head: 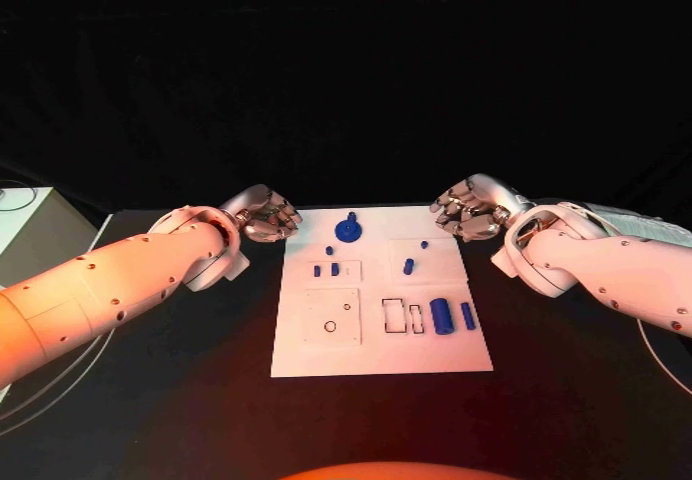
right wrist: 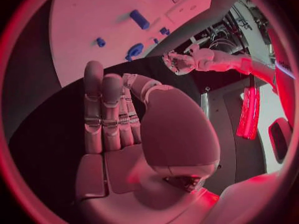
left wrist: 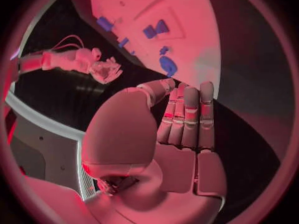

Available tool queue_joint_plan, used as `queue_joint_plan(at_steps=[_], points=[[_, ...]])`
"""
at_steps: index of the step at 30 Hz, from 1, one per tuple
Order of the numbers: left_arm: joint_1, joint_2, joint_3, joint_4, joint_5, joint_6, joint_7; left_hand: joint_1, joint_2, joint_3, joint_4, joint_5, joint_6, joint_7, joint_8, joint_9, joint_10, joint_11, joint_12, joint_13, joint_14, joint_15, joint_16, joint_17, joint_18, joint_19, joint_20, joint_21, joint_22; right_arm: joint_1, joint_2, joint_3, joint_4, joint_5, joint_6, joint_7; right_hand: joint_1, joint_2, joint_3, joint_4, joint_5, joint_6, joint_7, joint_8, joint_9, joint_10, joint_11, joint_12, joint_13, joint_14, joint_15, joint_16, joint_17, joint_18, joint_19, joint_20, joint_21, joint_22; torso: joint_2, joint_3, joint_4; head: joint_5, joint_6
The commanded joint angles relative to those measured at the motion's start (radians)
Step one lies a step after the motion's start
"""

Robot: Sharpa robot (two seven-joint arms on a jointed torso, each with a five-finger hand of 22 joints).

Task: Assemble the parts on the task board

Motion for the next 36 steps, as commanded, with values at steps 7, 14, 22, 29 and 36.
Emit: queue_joint_plan(at_steps=[7, 14, 22, 29, 36], points=[[-0.078, -0.089, 0.063, 0.132, 0.715, 0.179, 0.240, -0.016, -0.009, -0.076, 0.037, -0.003, -0.015, -0.008, 0.023, -0.007, 0.001, -0.004, 0.005, -0.006, -0.026, 0.000, -0.077, -0.035, 0.012, -0.001, 0.002, -0.098, -0.071, -0.015, 0.041, -0.001, -0.040, -0.352, 0.099, -0.145, -0.035, -0.020, 0.042, 0.019, -0.017, -0.006, 0.000, -0.006, 0.013, -0.041, 0.009, -0.008, -0.009, 0.059, 0.006, 0.380, 0.285, -0.059, 0.092, 0.011, 0.362, 0.381, 0.001, -0.0004, 0.0031, -0.023, 0.006], [-0.116, -0.134, 0.092, 0.207, 0.771, 0.210, 0.258, 0.031, -0.009, -0.074, 0.020, -0.001, 0.028, -0.019, 0.057, -0.005, 0.049, -0.006, -0.076, -0.052, -0.032, 0.000, -0.274, -0.112, 0.009, -0.017, -0.001, -0.195, -0.135, -0.020, 0.067, -0.003, -0.066, -0.410, 0.108, -0.177, -0.046, -0.030, 0.051, 0.029, -0.035, -0.005, 0.003, -0.001, 0.022, -0.081, 0.017, -0.012, -0.024, 0.056, 0.013, 0.426, 0.306, -0.065, 0.097, 0.018, 0.406, 0.429, 0.002, -0.0045, 0.0041, -0.023, 0.004], [-0.137, -0.160, 0.109, 0.252, 0.777, 0.223, 0.264, 0.038, 0.000, -0.064, -0.003, -0.002, 0.053, -0.016, 0.059, -0.005, 0.127, -0.003, -0.220, -0.089, 0.053, 0.010, -0.599, -0.201, 0.007, -0.040, 0.007, -0.282, -0.185, -0.028, 0.104, -0.007, -0.103, -0.457, 0.115, -0.209, -0.049, -0.030, 0.057, 0.034, -0.055, 0.014, -0.002, 0.011, 0.033, -0.104, 0.018, -0.009, -0.035, 0.049, 0.016, 0.449, 0.309, -0.065, 0.093, 0.023, 0.419, 0.445, 0.002, -0.0037, 0.0008, -0.022, 0.002], [-0.143, -0.168, 0.115, 0.266, 0.774, 0.216, 0.265, 0.033, 0.005, -0.067, -0.011, -0.001, 0.059, -0.014, 0.055, -0.008, 0.154, 0.001, -0.263, -0.087, 0.065, 0.021, -0.731, -0.212, 0.004, -0.071, 0.023, -0.351, -0.226, -0.034, 0.120, -0.009, -0.115, -0.474, 0.133, -0.218, -0.049, -0.034, 0.058, 0.034, -0.066, 0.025, -0.006, 0.019, 0.040, -0.121, 0.019, -0.009, -0.038, 0.041, 0.017, 0.444, 0.293, -0.058, 0.078, 0.025, 0.393, 0.419, 0.001, -0.0034, 0.0007, -0.028, -0.001], [-0.144, -0.171, 0.118, 0.271, 0.773, 0.207, 0.265, 0.024, 0.006, -0.062, -0.013, 0.000, 0.057, -0.010, 0.048, -0.011, 0.163, 0.006, -0.277, -0.089, 0.056, 0.039, -0.851, -0.217, 0.003, -0.099, 0.052, -0.461, -0.301, -0.039, 0.130, -0.009, -0.118, -0.467, 0.146, -0.217, -0.048, -0.031, 0.058, 0.036, -0.074, 0.035, -0.009, 0.026, 0.045, -0.118, 0.017, -0.006, -0.037, 0.037, 0.016, 0.446, 0.290, -0.055, 0.070, 0.025, 0.382, 0.409, 0.001, -0.0017, 0.0005, -0.027, -0.002]])
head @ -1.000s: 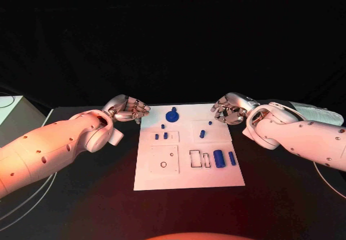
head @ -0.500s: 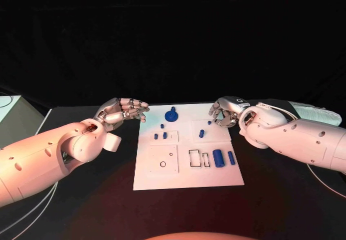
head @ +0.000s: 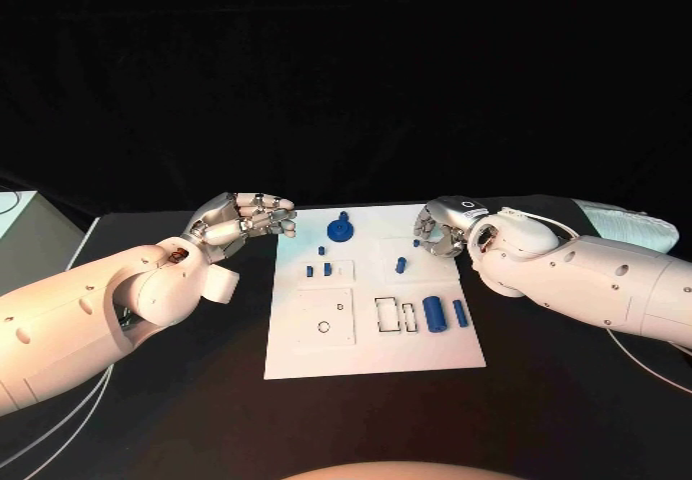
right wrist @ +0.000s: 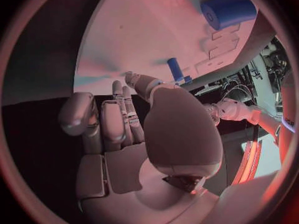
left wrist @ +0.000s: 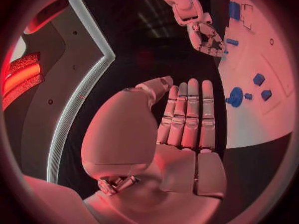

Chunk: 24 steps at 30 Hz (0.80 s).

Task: Assemble the parts on the task board

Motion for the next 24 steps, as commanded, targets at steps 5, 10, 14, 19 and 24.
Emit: queue_joint_plan(at_steps=[5, 10, 14, 19, 24], points=[[-0.002, -0.001, 0.002, 0.009, 0.013, 0.010, 0.023, -0.006, 0.004, 0.009, -0.007, 0.002, -0.005, 0.006, -0.016, -0.006, -0.018, 0.010, -0.007, -0.002, -0.029, 0.026, -0.102, -0.006, 0.009, 0.002, 0.022, -0.097, -0.075, -0.010, 0.017, -0.001, -0.010, -0.016, 0.029, -0.008, -0.008, 0.001, 0.007, 0.002, -0.007, 0.015, 0.000, 0.009, 0.004, -0.001, -0.002, 0.003, 0.001, 0.034, 0.006, 0.000, -0.003, -0.001, -0.010, 0.000, -0.013, -0.009, -0.001, 0.0019, 0.0004, 0.000, 0.000], [-0.002, -0.003, 0.002, 0.017, 0.014, 0.007, 0.024, -0.006, 0.005, 0.009, -0.007, 0.002, -0.006, 0.008, -0.018, -0.006, -0.020, 0.012, -0.007, -0.002, -0.029, 0.028, -0.110, -0.006, 0.011, 0.009, 0.023, -0.103, -0.080, -0.022, 0.032, -0.001, -0.020, -0.015, 0.018, -0.009, -0.005, 0.007, 0.010, 0.003, -0.004, 0.021, 0.000, 0.014, 0.008, 0.005, -0.004, 0.004, 0.001, 0.032, 0.004, 0.002, -0.005, -0.003, -0.009, -0.001, -0.003, 0.002, 0.002, 0.0027, 0.0035, 0.002, 0.001], [-0.003, -0.005, 0.002, 0.021, 0.015, 0.003, 0.025, -0.006, 0.006, 0.009, -0.007, 0.002, -0.007, 0.009, -0.019, -0.007, -0.020, 0.012, -0.007, -0.002, -0.028, 0.028, -0.113, -0.005, 0.011, 0.011, 0.023, -0.104, -0.082, -0.027, 0.039, -0.001, -0.023, -0.015, 0.008, -0.009, -0.004, 0.010, 0.013, 0.003, 0.000, 0.023, -0.001, 0.016, 0.009, 0.010, -0.005, 0.006, 0.002, 0.032, 0.004, 0.003, -0.006, -0.004, -0.006, -0.001, 0.005, 0.011, 0.002, 0.0021, 0.0030, 0.003, -0.001], [-0.003, -0.006, 0.002, 0.022, 0.017, -0.002, 0.023, -0.006, 0.007, 0.009, -0.007, 0.002, -0.008, 0.010, -0.019, -0.007, -0.021, 0.012, -0.006, -0.002, -0.026, 0.028, -0.115, -0.005, 0.012, 0.015, 0.023, -0.106, -0.084, -0.030, 0.044, -0.001, -0.025, -0.015, 0.004, -0.010, 0.001, 0.015, 0.018, 0.001, 0.000, 0.026, -0.001, 0.019, 0.012, 0.017, -0.006, 0.007, 0.003, 0.032, 0.002, 0.008, -0.004, -0.007, -0.001, -0.002, 0.020, 0.028, 0.001, 0.0018, 0.0016, 0.004, -0.003], [-0.003, -0.007, 0.002, 0.023, 0.018, -0.004, 0.020, -0.006, 0.008, 0.009, -0.007, 0.002, -0.008, 0.012, -0.020, -0.007, -0.020, 0.013, -0.006, -0.001, -0.024, 0.028, -0.117, -0.004, 0.012, 0.019, 0.022, -0.107, -0.086, -0.033, 0.048, -0.001, -0.025, -0.024, 0.006, -0.019, 0.021, 0.031, 0.040, -0.014, -0.029, 0.041, -0.007, 0.032, 0.024, 0.046, -0.014, 0.013, 0.006, 0.031, -0.004, 0.019, -0.006, -0.013, 0.007, -0.007, 0.053, 0.066, 0.001, 0.0020, 0.0014, 0.005, -0.005]])
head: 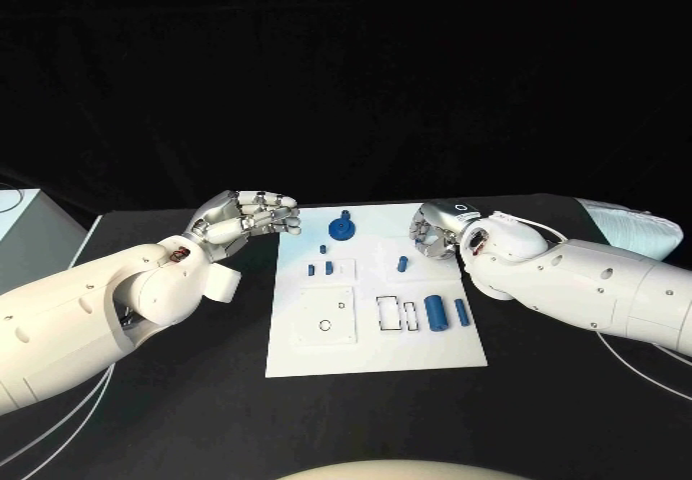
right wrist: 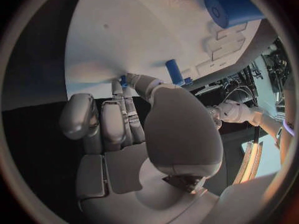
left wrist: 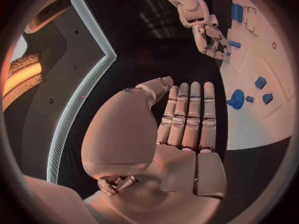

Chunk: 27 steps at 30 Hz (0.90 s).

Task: Assemble the parts on the task board

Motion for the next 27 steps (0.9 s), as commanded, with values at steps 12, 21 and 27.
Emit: queue_joint_plan(at_steps=[12, 21, 27], points=[[-0.001, -0.002, 0.001, 0.006, 0.010, -0.002, 0.004, -0.006, 0.008, 0.004, -0.004, 0.002, -0.001, 0.007, -0.005, -0.002, -0.005, -0.001, -0.001, 0.000, 0.003, 0.003, -0.006, 0.002, 0.012, 0.012, -0.001, -0.007, -0.003, -0.018, 0.007, -0.005, 0.013, -0.075, 0.040, -0.067, 0.033, 0.036, 0.045, -0.052, -0.016, 0.051, -0.022, 0.050, 0.034, 0.096, -0.028, 0.021, 0.027, 0.031, -0.024, 0.025, -0.004, -0.030, 0.031, -0.023, 0.099, 0.110, -0.001, 0.0001, -0.0001, 0.000, -0.005], [-0.002, -0.003, 0.001, 0.006, 0.009, -0.003, -0.002, -0.002, 0.009, 0.004, -0.007, 0.002, -0.001, 0.009, -0.006, -0.002, -0.005, 0.000, 0.000, 0.000, 0.005, 0.003, -0.009, 0.004, 0.012, 0.017, -0.002, -0.010, -0.006, -0.020, 0.004, -0.005, 0.022, -0.104, -0.034, -0.105, 0.035, 0.036, 0.055, -0.064, -0.022, 0.054, -0.025, 0.055, 0.039, 0.108, -0.031, 0.020, 0.032, 0.031, -0.027, 0.028, -0.006, -0.034, 0.038, -0.026, 0.121, 0.134, -0.001, 0.0006, -0.0008, 0.000, -0.006], [-0.003, -0.004, 0.001, 0.006, 0.009, -0.005, -0.003, -0.001, 0.010, 0.005, -0.008, 0.003, -0.001, 0.009, -0.006, -0.002, -0.005, 0.000, 0.000, 0.000, 0.006, 0.003, -0.010, 0.004, 0.012, 0.017, -0.002, -0.010, -0.007, -0.021, -0.004, -0.005, 0.036, -0.104, -0.104, -0.097, 0.033, 0.036, 0.057, -0.066, -0.024, 0.054, -0.025, 0.056, 0.040, 0.110, -0.031, 0.020, 0.033, 0.031, -0.027, 0.030, -0.005, -0.037, 0.042, -0.027, 0.132, 0.145, -0.001, 0.0007, -0.0007, 0.001, -0.004]])
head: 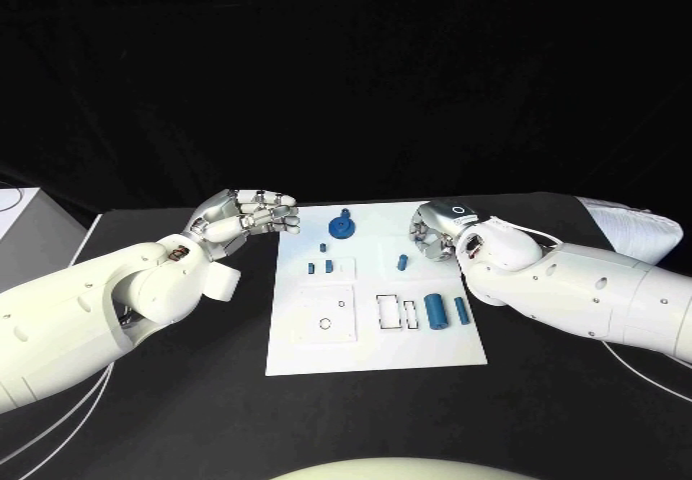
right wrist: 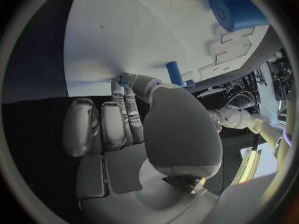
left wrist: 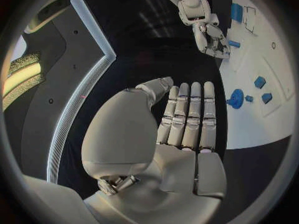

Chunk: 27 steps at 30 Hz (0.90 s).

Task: Assemble the parts on the task board

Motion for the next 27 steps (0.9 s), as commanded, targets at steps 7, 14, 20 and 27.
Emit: queue_joint_plan(at_steps=[7, 14, 20, 27], points=[[-0.002, -0.002, 0.001, 0.002, 0.007, -0.004, 0.000, 0.003, 0.006, 0.001, -0.005, 0.003, -0.001, 0.010, -0.004, -0.002, -0.006, 0.001, 0.000, 0.000, 0.005, 0.004, -0.006, 0.002, 0.012, 0.007, 0.001, -0.007, -0.002, -0.002, -0.032, 0.003, 0.045, 0.003, -0.105, 0.001, 0.005, 0.009, 0.004, -0.007, -0.002, 0.010, 0.000, 0.007, 0.002, 0.057, -0.049, 0.002, 0.027, 0.034, -0.007, 0.007, 0.002, -0.013, 0.010, -0.001, 0.011, 0.007, -0.001, -0.0015, -0.0001, 0.003, 0.002], [-0.004, -0.006, 0.001, 0.000, 0.027, -0.003, -0.006, -0.004, 0.005, -0.002, -0.002, 0.003, -0.003, 0.014, -0.007, -0.003, -0.009, 0.004, -0.001, 0.000, 0.006, 0.006, -0.013, 0.003, 0.011, 0.010, 0.002, -0.013, -0.007, 0.002, -0.068, 0.012, 0.094, 0.013, -0.124, -0.003, 0.004, 0.009, 0.004, -0.007, -0.003, 0.010, 0.000, 0.007, 0.003, 0.057, -0.049, 0.001, 0.027, 0.034, -0.007, 0.008, 0.002, -0.013, 0.010, -0.001, 0.013, 0.009, -0.001, -0.0012, -0.0012, 0.007, 0.002], [-0.006, -0.011, 0.001, 0.001, 0.032, -0.004, -0.008, -0.005, 0.005, -0.003, -0.001, 0.003, -0.004, 0.014, -0.008, -0.004, -0.010, 0.004, -0.001, 0.000, 0.006, 0.006, -0.015, 0.004, 0.011, 0.011, 0.002, -0.015, -0.008, 0.006, -0.107, 0.018, 0.155, 0.032, -0.143, -0.001, 0.003, 0.008, 0.005, -0.007, -0.004, 0.010, 0.000, 0.008, 0.003, 0.057, -0.049, 0.001, 0.027, 0.034, -0.007, 0.009, 0.003, -0.014, 0.011, -0.001, 0.015, 0.011, -0.001, -0.0012, -0.0009, 0.009, 0.002], [-0.011, -0.011, 0.001, 0.004, 0.033, -0.006, -0.007, -0.005, 0.005, -0.003, -0.001, 0.003, -0.004, 0.014, -0.008, -0.004, -0.010, 0.004, -0.001, 0.000, 0.006, 0.006, -0.015, 0.004, 0.011, 0.011, 0.002, -0.015, -0.008, 0.008, -0.145, 0.022, 0.267, 0.079, -0.155, 0.019, 0.003, 0.008, 0.005, -0.007, -0.004, 0.010, 0.000, 0.008, 0.003, 0.057, -0.049, 0.000, 0.027, 0.034, -0.007, 0.009, 0.003, -0.014, 0.011, -0.001, 0.015, 0.011, -0.002, -0.0008, -0.0026, 0.015, 0.003]])
